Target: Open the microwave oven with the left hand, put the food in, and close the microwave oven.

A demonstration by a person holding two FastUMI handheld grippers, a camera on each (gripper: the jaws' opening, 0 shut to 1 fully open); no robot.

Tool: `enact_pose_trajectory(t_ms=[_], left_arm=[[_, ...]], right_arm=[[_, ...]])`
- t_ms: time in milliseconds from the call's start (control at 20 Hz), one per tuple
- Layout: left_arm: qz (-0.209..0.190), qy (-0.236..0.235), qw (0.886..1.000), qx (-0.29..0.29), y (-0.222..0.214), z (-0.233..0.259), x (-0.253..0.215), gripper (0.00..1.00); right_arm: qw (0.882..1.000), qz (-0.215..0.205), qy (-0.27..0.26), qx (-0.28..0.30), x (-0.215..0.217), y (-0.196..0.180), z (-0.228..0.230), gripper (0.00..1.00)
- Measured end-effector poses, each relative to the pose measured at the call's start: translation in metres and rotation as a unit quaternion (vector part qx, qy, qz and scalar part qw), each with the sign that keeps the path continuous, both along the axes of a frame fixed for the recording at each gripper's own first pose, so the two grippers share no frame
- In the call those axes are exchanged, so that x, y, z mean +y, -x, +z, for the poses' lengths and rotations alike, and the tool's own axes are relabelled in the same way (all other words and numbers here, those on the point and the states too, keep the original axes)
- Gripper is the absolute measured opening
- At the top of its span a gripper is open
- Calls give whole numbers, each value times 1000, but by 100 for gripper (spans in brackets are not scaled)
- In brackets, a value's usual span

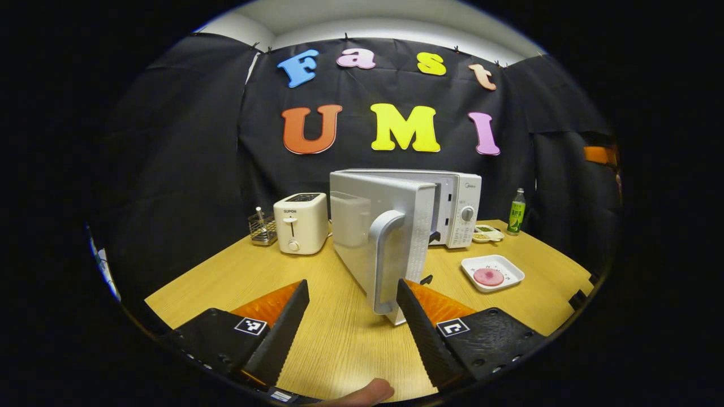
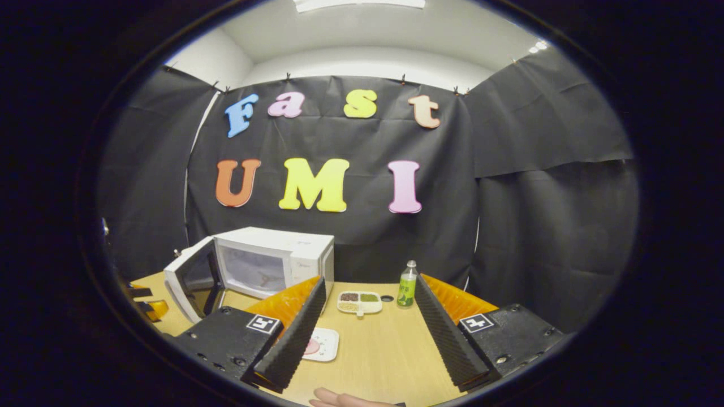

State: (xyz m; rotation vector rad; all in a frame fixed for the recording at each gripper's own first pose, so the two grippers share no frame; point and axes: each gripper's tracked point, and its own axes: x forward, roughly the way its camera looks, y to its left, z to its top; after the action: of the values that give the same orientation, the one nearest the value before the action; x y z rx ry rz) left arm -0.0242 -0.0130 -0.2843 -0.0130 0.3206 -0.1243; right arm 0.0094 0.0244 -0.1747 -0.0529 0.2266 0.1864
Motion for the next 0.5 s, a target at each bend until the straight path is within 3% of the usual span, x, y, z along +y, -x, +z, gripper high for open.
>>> enact_pose_trajectory(t_ms=[50,100,150,300,350,400,450,500], left_arm=[[8,3,1000,-7,4,11,5,93],[19,4,1000,-14,7,23,12,93],[22,6,1000,-20,9,34,14,93],[33,11,999,-37,10,67,15,93],[34,10,998,-43,8,78,15,93],[36,10,998,-50,5,89,15,93],[36,11,998,-58,3,99,15,93],[37,13,997,-70,-2,110,13,93]], right_arm=[[1000,5,1,12,4,-4,-6,92],[1000,9,1,26,8,-9,-13,100],[999,13,0,42,10,-15,-21,92],[995,28,12,100,19,-39,-50,100],[991,34,17,125,22,-50,-63,92],[987,42,23,156,27,-58,-79,100],[979,52,28,194,32,-64,-97,100],[970,67,24,231,40,-69,-116,92]])
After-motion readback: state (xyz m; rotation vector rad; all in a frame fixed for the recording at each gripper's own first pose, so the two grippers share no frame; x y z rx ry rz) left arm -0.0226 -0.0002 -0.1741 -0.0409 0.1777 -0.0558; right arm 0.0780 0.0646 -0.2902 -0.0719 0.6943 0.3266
